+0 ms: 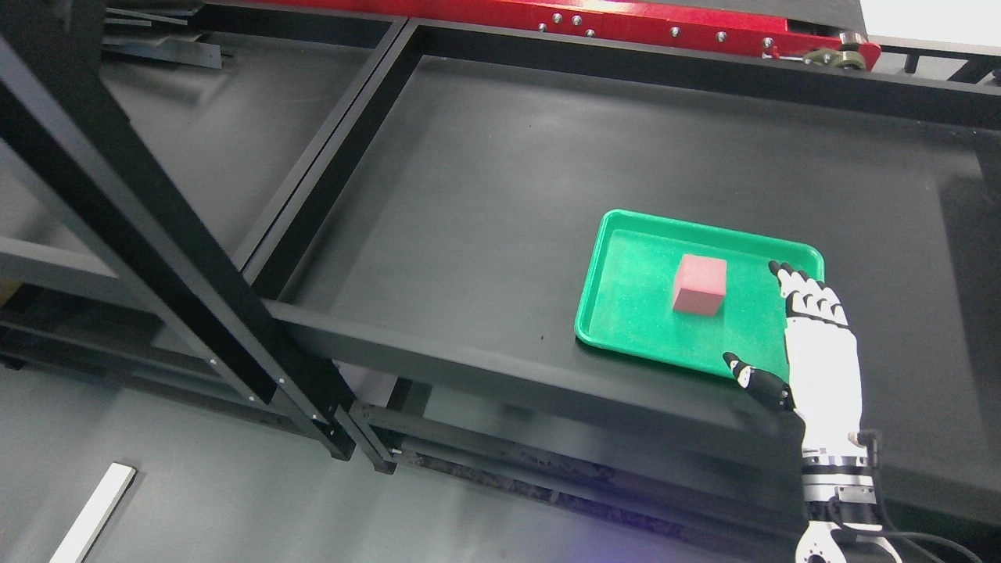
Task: Pick pink block from left shelf to tray
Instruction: 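Reach the right hand over the pink block in the green tray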
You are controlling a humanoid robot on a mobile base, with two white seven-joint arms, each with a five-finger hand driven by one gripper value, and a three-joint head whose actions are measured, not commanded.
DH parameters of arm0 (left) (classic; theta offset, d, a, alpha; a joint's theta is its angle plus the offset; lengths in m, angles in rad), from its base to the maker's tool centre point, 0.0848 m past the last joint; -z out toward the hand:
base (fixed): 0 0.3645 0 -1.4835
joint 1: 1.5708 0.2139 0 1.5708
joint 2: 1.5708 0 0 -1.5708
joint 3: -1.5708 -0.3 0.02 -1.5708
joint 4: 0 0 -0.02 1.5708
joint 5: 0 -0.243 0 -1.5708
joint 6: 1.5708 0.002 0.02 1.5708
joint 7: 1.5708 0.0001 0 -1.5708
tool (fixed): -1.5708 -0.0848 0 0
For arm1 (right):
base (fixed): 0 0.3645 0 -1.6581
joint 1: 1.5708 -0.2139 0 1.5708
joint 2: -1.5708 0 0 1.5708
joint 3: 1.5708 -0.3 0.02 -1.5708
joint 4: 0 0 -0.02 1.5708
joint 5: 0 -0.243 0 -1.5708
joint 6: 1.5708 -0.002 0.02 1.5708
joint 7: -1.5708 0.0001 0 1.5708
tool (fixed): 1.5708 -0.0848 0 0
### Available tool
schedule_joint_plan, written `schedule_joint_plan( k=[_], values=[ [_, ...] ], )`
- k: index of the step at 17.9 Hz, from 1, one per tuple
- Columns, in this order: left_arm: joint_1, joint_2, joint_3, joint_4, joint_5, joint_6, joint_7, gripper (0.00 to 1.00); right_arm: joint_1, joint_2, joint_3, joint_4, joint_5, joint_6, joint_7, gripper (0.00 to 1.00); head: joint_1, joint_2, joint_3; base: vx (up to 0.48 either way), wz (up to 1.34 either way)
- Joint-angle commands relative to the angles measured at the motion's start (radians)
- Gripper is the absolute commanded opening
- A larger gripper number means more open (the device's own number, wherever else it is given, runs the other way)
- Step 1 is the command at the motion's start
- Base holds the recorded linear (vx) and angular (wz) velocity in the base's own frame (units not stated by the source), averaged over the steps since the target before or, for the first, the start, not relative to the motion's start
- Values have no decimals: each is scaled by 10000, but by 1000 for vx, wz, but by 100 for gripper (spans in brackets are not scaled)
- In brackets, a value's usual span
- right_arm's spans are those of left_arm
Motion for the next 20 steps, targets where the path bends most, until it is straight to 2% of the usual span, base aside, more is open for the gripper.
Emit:
schedule_joint_plan(
  k=[1,8,11,20],
  values=[
    [1,175,0,-174,77,-1,-2,100,66,-147,691,121,-83,-3,792,99,0,0,0,263,40],
    [1,175,0,-174,77,-1,-2,100,280,-177,968,183,-37,-142,1146,99,0,0,0,204,56],
    [1,175,0,-174,77,-1,-2,100,510,-300,999,183,-37,-142,1757,99,0,0,0,131,71],
    [1,175,0,-174,77,-1,-2,100,664,-515,876,259,-37,-111,1990,99,0,0,0,39,11]
  ],
)
